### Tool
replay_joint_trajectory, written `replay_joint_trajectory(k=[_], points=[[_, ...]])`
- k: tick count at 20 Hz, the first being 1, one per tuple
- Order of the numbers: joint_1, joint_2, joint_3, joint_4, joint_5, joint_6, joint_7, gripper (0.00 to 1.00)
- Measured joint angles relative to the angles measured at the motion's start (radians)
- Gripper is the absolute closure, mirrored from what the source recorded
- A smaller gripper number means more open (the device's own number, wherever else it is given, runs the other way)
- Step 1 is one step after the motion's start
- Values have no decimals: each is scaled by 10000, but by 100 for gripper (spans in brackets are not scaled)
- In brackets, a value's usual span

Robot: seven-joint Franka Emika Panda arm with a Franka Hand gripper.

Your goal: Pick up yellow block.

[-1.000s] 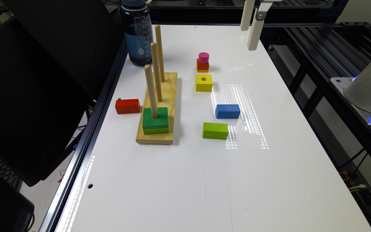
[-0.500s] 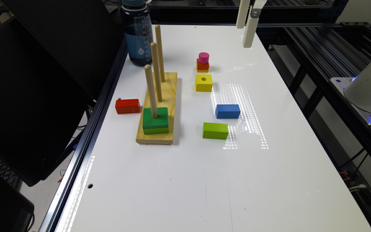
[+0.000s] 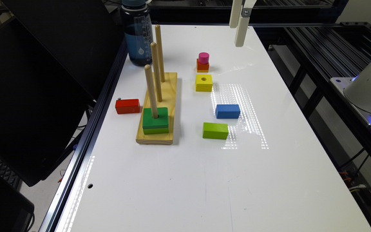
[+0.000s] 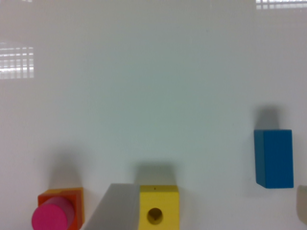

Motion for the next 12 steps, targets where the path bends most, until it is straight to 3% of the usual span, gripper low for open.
replay_joint_trajectory(k=[5,12], points=[[-92,74,0,140,-48,6,-42,0],[-304,877,1,916,-134,9,-184,0]])
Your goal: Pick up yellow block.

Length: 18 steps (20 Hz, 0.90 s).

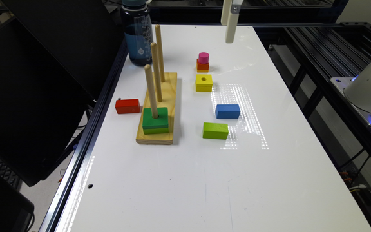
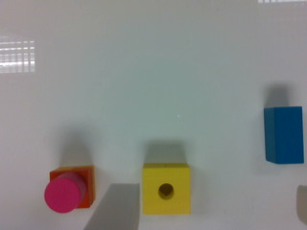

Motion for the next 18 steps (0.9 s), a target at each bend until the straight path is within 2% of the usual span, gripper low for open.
replay_joint_trajectory(k=[3,6,10,15,18], points=[[-51,177,-1,164,-58,0,-11,0],[-94,210,0,197,-92,0,-24,0],[-140,210,0,202,-118,0,-47,0],[-286,210,-1,221,-134,0,-182,0],[-288,264,0,209,-135,17,-186,0]])
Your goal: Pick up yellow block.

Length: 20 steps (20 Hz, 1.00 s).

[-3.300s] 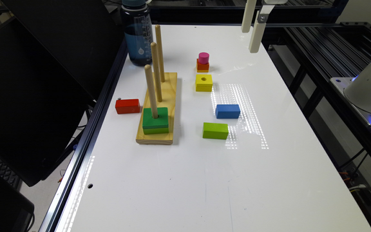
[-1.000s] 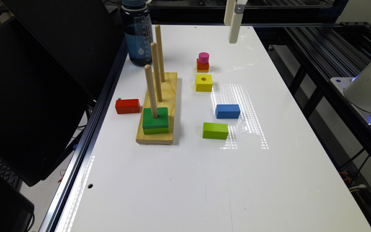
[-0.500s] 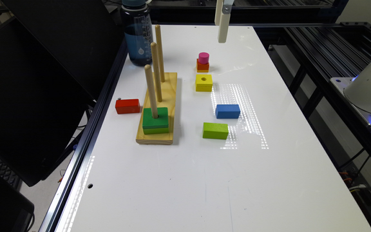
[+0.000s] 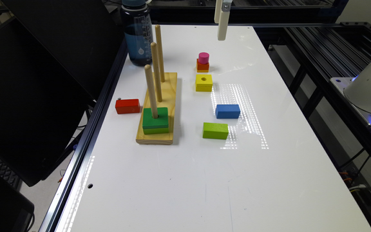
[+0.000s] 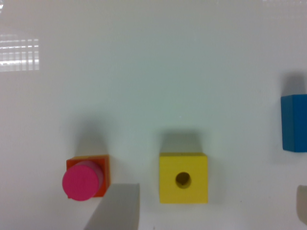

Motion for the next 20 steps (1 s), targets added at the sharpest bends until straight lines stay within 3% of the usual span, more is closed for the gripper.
replay_joint_trajectory(k=[5,15,20], points=[[-40,809,-1,-2,-83,750,0,0],[-128,867,0,89,-140,783,-18,0],[-137,1194,-1,93,-184,1064,-18,0]])
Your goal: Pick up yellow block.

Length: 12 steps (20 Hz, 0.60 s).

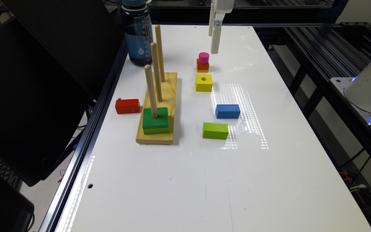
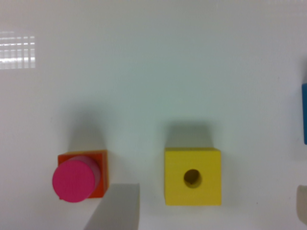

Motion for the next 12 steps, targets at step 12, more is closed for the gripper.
replay_joint_trajectory(k=[12], points=[[-25,518,-1,-4,-50,428,0,0]])
